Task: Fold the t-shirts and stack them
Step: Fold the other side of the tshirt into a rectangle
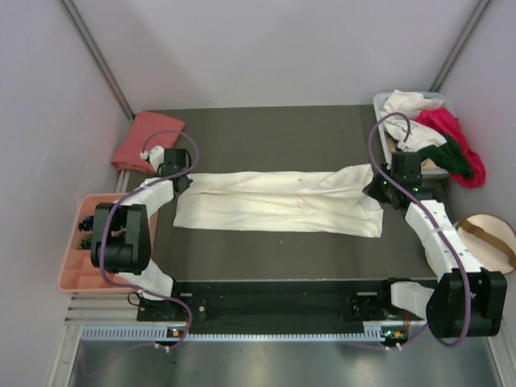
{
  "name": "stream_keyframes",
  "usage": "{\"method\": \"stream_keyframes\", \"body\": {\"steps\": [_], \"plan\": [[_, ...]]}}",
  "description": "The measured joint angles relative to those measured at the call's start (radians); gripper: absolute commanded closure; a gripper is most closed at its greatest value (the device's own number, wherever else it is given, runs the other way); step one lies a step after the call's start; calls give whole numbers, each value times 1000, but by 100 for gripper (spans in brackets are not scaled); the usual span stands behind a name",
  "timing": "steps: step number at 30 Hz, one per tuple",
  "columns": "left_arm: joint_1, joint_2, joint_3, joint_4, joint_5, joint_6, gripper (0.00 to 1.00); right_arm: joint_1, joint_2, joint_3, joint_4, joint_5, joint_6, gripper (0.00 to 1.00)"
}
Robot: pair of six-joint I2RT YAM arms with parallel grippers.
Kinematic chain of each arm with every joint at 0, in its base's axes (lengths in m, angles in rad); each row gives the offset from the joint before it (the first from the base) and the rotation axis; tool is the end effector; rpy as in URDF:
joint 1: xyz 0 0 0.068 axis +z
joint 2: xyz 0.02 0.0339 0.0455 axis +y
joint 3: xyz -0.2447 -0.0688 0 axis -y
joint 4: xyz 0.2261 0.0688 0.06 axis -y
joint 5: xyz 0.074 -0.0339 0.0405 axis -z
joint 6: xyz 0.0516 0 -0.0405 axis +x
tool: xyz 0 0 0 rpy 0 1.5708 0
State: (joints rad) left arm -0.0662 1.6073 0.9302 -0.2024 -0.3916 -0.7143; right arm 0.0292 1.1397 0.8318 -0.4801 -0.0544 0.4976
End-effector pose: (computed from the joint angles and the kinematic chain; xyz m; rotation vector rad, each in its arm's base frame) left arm 0.3209 -0.0015 0.1694 -0.9112 2.1835 0.1096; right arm 0.2397 0.0098 0.2355 0.5264 2.3214 0.3183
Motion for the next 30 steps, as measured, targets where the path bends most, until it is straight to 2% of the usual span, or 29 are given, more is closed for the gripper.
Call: {"method": "stream_keyframes", "body": {"steps": [3, 7, 13, 22, 30], "plan": [[0, 12, 34, -4, -3, -2, 100, 0, 37, 31, 38, 0, 20, 100], [0, 59, 157, 4, -11, 3, 100, 0, 139, 111, 153, -3, 45, 100], [0, 119, 301, 74, -8, 34, 100, 0, 344, 313, 294, -20, 26, 100], [0, 238, 383, 192, 76, 79, 100, -1, 559, 493, 425, -81, -59, 100], [0, 337, 440, 209, 128, 86, 100, -1, 742, 640, 479, -117, -145, 100]]}}
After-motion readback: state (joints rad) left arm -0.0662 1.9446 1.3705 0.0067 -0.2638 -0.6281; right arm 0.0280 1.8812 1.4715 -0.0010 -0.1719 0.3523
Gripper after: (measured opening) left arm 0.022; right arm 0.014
